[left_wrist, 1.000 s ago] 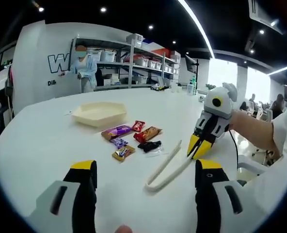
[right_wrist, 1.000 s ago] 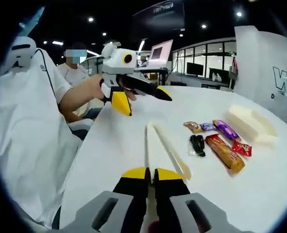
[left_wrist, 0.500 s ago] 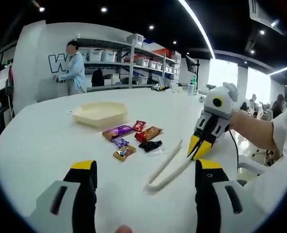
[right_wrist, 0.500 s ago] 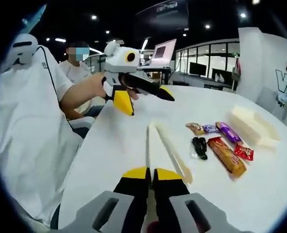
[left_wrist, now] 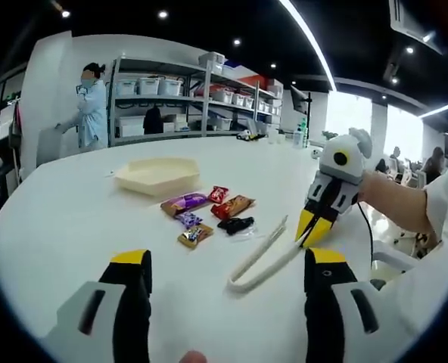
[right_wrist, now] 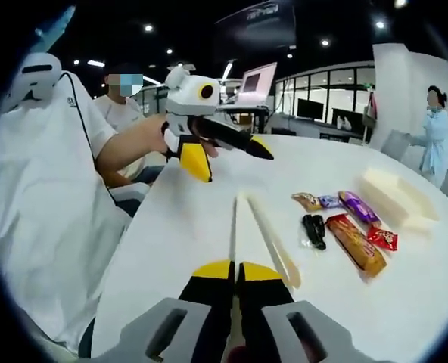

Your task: Place the target food into the container with the food tongs after gripping and lifting it, then release it inside without dropping or visibly crushing the food.

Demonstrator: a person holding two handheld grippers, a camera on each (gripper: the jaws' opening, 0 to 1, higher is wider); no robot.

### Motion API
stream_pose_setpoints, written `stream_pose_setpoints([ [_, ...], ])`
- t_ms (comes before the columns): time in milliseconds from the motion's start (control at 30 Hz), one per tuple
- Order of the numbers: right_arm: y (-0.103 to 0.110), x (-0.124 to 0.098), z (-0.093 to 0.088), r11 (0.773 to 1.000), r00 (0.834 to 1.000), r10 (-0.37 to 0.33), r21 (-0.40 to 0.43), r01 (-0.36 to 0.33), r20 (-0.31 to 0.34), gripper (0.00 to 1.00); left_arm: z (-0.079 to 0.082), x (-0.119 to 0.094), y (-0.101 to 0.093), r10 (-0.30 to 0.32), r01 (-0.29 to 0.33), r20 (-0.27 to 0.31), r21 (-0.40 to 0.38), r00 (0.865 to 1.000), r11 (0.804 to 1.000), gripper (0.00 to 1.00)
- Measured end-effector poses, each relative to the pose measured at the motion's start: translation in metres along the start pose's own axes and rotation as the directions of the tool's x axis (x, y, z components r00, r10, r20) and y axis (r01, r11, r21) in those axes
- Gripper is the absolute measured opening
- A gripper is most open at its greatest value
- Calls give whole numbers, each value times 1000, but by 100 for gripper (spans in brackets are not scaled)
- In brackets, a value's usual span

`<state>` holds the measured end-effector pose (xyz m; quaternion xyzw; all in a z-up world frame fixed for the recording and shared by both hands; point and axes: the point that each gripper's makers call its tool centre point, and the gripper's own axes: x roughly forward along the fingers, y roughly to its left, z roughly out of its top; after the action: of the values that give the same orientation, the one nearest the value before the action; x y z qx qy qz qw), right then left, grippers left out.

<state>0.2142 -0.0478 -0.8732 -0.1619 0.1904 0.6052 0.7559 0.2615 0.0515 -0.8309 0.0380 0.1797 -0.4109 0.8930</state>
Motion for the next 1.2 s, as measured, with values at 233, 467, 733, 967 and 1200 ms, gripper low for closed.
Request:
stream_pose_setpoints([
  [233, -4, -4, 2, 999, 999, -15, 36, 14, 40, 0, -2, 1, 0, -3, 3, -8, 4, 1000, 1000, 80],
  [467, -4, -7, 5, 996, 996, -13, 85, 6, 87, 0, -4, 2, -2, -18, 18, -16, 5, 1000, 1000, 76],
  [733, -2, -13, 19, 986, 980, -2, 162, -31, 199, 0, -10, 6, -10, -58, 58, -39, 6, 998, 998, 71],
  [967, -3, -16, 23, 983, 973, -8, 180, -35, 232, 0, -12, 7, -16, -94, 94, -44, -7, 995, 996, 68],
  [1200, 3, -22, 36, 981, 954, 16, 179, -73, 300, 0, -7, 11, -27, -164, 163, 0, -51, 987, 985, 66],
])
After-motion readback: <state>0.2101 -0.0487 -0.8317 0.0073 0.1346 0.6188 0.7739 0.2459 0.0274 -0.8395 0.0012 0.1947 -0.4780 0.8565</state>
